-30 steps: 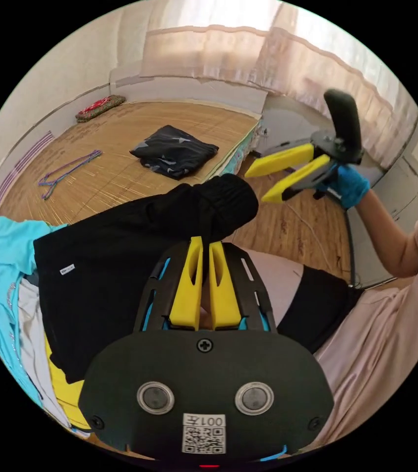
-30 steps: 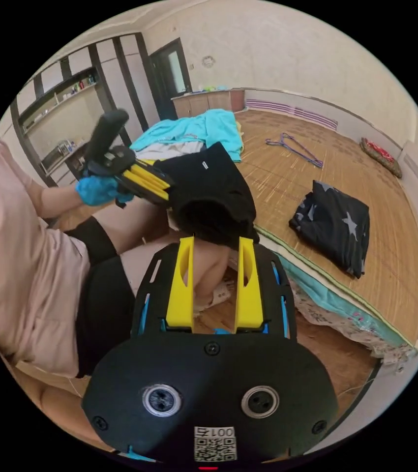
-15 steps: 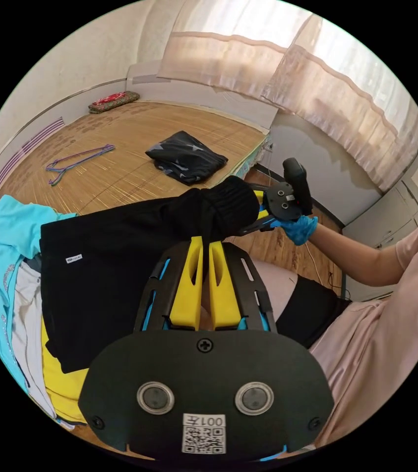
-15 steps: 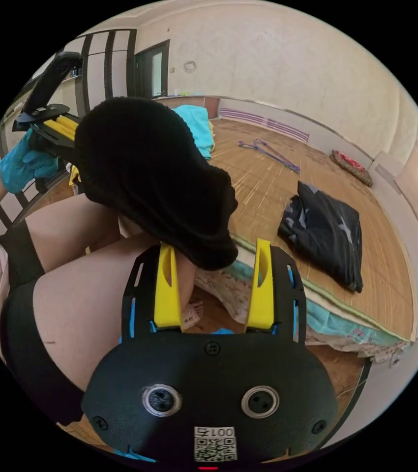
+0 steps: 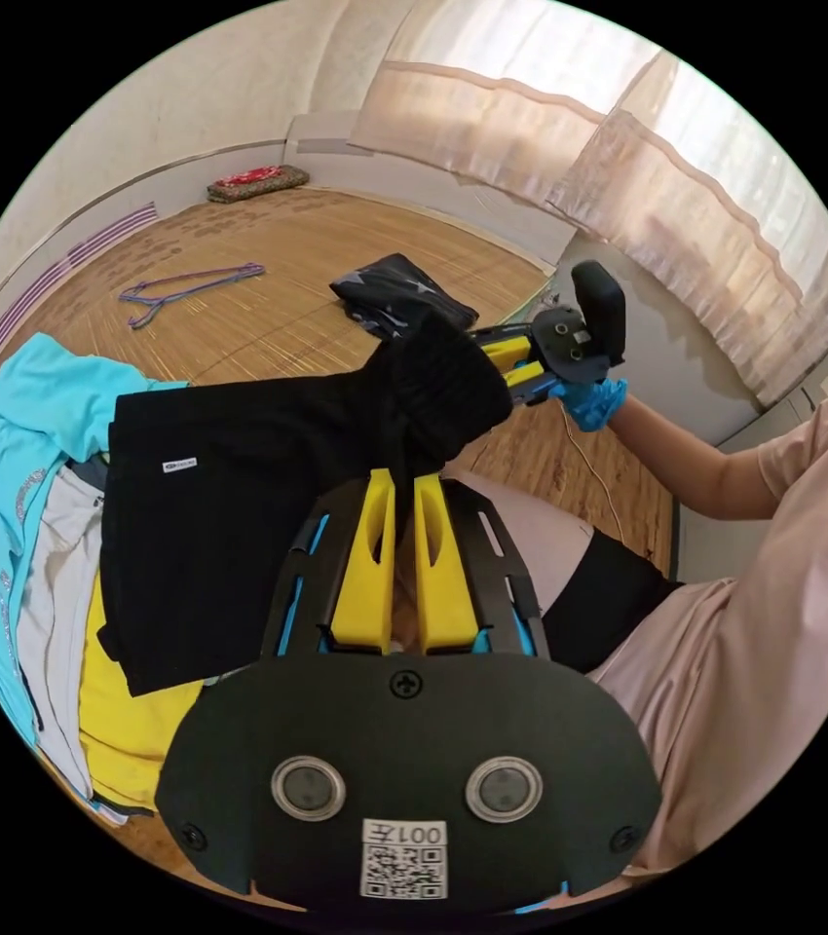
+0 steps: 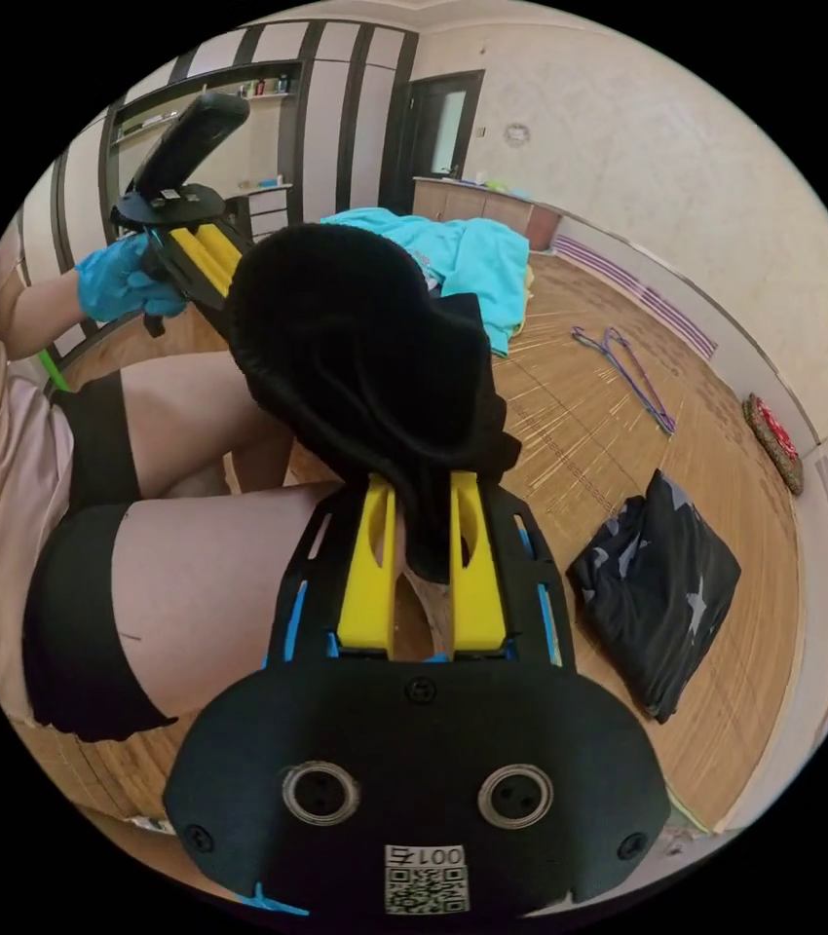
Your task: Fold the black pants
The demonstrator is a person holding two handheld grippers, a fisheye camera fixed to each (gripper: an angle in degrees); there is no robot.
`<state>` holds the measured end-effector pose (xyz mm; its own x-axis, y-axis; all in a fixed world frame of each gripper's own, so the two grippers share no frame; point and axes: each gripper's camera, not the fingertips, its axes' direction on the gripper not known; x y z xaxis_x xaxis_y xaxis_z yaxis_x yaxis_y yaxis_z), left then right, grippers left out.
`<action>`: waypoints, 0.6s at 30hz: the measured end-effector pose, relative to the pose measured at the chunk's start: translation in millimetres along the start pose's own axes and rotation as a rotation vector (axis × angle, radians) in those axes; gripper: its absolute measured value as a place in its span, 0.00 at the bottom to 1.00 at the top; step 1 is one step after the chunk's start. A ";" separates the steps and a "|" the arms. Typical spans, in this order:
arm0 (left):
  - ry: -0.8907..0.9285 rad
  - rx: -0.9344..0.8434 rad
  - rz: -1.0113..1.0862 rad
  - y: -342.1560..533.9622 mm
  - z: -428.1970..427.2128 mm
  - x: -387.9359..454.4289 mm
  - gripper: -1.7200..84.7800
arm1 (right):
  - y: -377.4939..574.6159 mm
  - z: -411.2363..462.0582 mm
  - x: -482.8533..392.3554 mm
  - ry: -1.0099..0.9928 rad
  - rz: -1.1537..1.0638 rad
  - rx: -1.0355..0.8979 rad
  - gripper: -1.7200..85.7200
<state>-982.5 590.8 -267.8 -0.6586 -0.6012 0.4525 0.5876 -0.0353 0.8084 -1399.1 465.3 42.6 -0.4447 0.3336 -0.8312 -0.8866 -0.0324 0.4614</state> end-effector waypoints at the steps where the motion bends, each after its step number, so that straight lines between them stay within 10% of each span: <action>1: 0.009 -0.013 0.017 0.3 2.9 2.2 0.06 | -1.9 -1.3 -0.8 0.013 0.005 -0.012 0.11; 10: 0.050 -0.060 0.058 -9.4 48.0 10.8 0.26 | -15.5 -7.1 -9.4 0.033 0.026 -0.005 0.09; 18: -0.081 0.017 0.023 -20.2 71.1 13.3 0.19 | -20.0 -19.1 -5.7 0.092 0.080 0.026 0.09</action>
<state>-1036.6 640.3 -251.3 -0.6814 -0.5351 0.4993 0.5955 -0.0087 0.8033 -1381.3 446.0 32.2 -0.5250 0.2426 -0.8158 -0.8447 -0.0310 0.5344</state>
